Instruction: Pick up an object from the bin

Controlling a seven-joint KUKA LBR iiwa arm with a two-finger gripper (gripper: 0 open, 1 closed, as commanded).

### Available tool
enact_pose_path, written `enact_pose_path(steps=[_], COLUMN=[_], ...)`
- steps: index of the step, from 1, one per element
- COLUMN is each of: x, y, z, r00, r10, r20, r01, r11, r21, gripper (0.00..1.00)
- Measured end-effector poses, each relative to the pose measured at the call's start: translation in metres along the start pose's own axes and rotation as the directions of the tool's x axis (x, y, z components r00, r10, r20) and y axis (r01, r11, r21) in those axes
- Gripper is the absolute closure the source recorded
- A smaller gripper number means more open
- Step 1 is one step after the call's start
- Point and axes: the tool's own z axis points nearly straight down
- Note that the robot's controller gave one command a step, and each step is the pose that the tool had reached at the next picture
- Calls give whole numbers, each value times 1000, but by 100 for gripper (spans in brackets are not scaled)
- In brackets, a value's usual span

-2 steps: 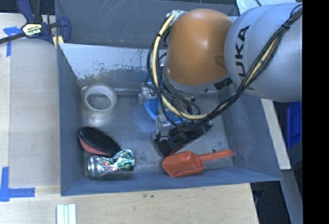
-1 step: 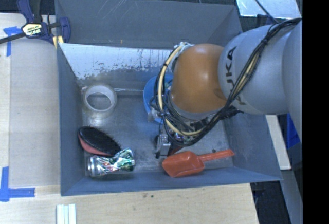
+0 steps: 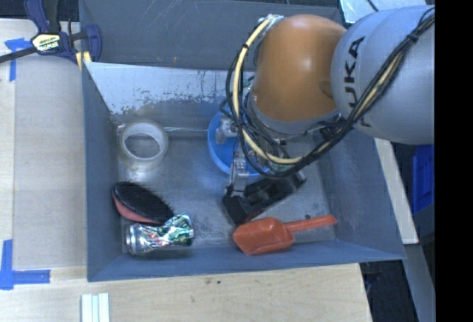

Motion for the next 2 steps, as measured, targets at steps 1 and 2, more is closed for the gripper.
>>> enact_pose_path(steps=[1, 2], x=[15, 1], y=[-8, -14], z=[79, 39], r00=[1000, 1000], r10=[-24, 12], r20=[-18, 9], r01=[24, -12], r11=[1000, 1000], r21=[5, -1], gripper=[0, 0])
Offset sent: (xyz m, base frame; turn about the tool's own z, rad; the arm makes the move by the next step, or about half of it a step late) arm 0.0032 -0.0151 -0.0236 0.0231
